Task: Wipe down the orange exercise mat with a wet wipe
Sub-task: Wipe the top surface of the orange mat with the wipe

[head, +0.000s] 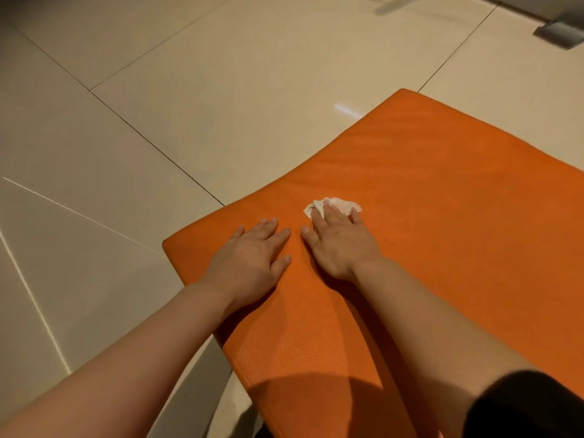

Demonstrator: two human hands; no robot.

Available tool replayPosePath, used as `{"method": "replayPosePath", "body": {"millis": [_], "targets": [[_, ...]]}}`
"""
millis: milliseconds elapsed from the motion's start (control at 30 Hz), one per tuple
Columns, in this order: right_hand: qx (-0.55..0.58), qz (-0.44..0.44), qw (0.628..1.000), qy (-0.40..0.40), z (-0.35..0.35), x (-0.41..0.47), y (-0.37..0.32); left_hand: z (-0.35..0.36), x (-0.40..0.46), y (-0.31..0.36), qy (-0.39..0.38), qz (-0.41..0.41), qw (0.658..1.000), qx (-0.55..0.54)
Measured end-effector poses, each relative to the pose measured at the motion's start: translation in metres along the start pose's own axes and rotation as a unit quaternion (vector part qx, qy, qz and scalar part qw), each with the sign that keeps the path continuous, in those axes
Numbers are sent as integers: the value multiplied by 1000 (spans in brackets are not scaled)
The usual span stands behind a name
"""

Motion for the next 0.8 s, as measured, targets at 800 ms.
{"method": "replayPosePath", "body": {"millis": [800], "targets": [[-35,-25,999,-31,20,-17,-31,18,-75,-54,88,-140,982,-86]]}}
Point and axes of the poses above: each hand's wrist, its own x-axis towards the middle knuckle, its own z-axis out of the palm, y = z × x, the point moved 5 cm from there along x, towards the middle knuckle, and after that the axes turned 1 degree about -x, right-handed, at the moved point
